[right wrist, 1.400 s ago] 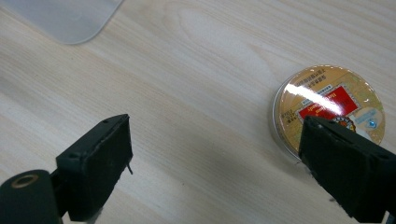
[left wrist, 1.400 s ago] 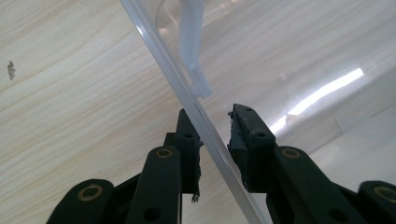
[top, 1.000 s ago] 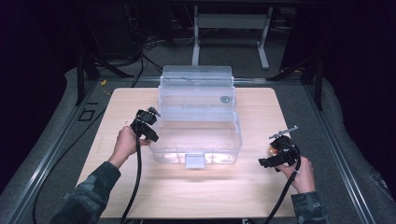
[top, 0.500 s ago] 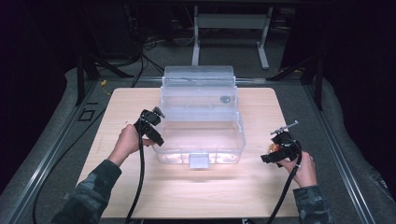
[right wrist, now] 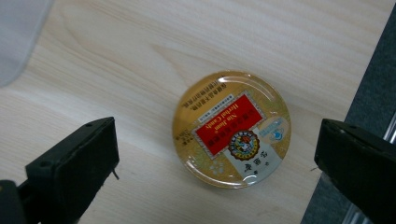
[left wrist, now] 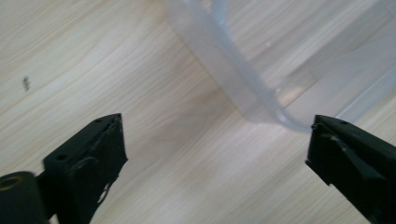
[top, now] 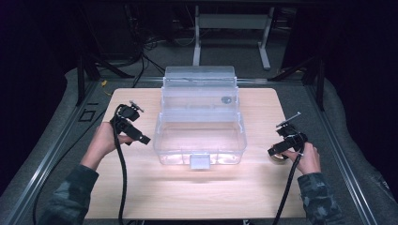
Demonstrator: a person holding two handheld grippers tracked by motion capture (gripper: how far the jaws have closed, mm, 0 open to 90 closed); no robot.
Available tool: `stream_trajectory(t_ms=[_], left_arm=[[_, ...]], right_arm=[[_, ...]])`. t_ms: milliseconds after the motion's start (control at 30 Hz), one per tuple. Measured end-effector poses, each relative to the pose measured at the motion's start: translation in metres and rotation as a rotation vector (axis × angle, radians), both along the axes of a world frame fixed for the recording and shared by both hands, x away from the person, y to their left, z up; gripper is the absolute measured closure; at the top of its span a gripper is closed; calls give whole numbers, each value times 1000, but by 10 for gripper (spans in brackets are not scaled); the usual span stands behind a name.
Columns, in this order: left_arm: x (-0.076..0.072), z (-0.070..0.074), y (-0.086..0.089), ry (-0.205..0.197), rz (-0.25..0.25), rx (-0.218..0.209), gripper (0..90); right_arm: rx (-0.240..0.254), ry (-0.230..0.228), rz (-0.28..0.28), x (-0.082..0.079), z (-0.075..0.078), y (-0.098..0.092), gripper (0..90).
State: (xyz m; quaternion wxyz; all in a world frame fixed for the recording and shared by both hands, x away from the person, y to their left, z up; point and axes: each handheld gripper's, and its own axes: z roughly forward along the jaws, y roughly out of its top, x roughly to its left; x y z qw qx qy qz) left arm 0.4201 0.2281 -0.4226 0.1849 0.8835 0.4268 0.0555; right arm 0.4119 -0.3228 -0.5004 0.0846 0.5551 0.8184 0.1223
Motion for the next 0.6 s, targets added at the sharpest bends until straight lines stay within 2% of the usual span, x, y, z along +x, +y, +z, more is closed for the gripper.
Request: stream_trajectory(t_ms=[33,233,333,367,400,433,600], left_arm=[[-4,-2,10,-6,11,-2,4],[-17,-20,34,-11,45,-15,2],[-19,-27,40,-3,55,-14,2],[-20,-30,42,-1,60,-14,2],[-22,-36,46,8,67,-15,2],[-23,-38,48,8,72,-15,2],[-28,-41,56,-7,84,-33,2]], right_arm=[[-17,19,-3,5,-6,0,0],[-47,49,-13,13,-14,-1,0],[-47,58,-21,15,-16,-3,0],[-46,68,-23,15,-17,-4,0],[-48,99,-19,17,-19,-5,1],[-45,87,-25,17,-21,-6,8],[-41,110,-25,19,-25,-7,60]])
